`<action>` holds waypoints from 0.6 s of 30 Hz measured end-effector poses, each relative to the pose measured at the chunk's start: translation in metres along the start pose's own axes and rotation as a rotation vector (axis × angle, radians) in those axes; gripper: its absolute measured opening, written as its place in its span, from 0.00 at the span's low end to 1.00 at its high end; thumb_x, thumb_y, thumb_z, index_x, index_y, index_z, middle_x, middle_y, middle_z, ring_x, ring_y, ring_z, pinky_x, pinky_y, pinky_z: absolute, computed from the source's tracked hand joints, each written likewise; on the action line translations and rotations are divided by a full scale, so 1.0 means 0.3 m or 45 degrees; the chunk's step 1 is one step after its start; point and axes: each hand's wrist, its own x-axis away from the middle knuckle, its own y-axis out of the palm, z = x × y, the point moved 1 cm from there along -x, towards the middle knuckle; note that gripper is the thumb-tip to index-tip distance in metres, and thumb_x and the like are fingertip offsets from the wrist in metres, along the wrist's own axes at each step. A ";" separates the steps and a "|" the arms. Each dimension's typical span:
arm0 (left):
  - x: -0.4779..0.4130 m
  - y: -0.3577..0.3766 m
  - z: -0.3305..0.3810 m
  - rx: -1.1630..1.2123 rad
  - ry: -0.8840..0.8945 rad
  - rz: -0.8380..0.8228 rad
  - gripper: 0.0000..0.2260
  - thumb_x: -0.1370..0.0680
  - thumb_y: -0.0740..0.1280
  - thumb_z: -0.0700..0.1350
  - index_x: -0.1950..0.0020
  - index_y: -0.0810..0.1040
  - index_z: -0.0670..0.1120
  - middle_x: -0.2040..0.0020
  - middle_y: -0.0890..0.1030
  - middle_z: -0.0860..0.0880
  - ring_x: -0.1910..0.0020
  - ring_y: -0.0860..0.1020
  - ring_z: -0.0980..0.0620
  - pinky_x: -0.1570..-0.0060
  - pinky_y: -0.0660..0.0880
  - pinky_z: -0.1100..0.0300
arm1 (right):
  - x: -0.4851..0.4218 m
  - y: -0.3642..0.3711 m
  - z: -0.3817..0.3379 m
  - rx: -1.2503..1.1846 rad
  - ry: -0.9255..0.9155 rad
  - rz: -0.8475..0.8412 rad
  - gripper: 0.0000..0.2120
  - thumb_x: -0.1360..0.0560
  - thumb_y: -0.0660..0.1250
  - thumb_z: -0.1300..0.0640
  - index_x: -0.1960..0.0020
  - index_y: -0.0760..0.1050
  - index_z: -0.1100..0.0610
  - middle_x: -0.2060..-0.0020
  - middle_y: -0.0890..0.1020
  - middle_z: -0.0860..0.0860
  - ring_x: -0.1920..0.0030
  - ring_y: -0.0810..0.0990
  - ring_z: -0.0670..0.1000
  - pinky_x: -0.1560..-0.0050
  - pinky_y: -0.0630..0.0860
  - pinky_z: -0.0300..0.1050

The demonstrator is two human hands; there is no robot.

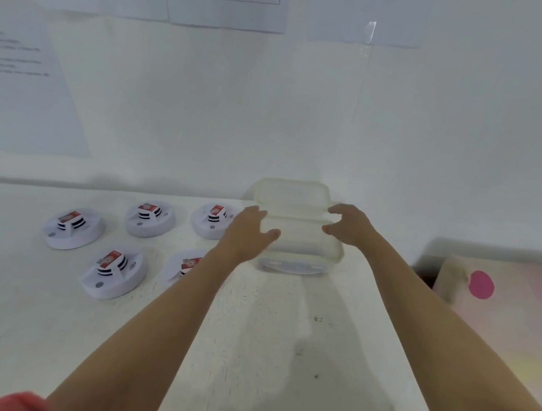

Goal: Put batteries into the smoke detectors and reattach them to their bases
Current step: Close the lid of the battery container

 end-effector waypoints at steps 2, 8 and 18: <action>0.017 0.015 0.003 0.024 0.185 -0.180 0.32 0.26 0.69 0.54 0.25 0.61 0.47 0.23 0.57 0.51 0.23 0.50 0.55 0.27 0.48 0.58 | -0.017 0.004 -0.044 -0.002 -0.120 -0.060 0.22 0.23 0.63 0.54 0.30 0.67 0.56 0.30 0.68 0.53 0.30 0.66 0.52 0.32 0.61 0.42; 0.014 0.057 -0.012 -0.346 0.360 -0.248 0.38 0.30 0.73 0.56 0.24 0.60 0.50 0.23 0.57 0.54 0.24 0.53 0.56 0.28 0.53 0.60 | -0.080 0.086 -0.115 0.118 -0.278 -0.308 0.20 0.20 0.55 0.50 0.36 0.73 0.61 0.35 0.74 0.56 0.34 0.71 0.55 0.33 0.65 0.49; 0.004 0.081 -0.014 -0.391 0.399 -0.100 0.30 0.27 0.71 0.54 0.27 0.66 0.51 0.25 0.62 0.54 0.25 0.59 0.56 0.33 0.62 0.60 | -0.127 0.130 -0.125 0.117 -0.240 -0.348 0.20 0.22 0.59 0.53 0.45 0.75 0.71 0.53 0.79 0.64 0.55 0.75 0.56 0.54 0.71 0.46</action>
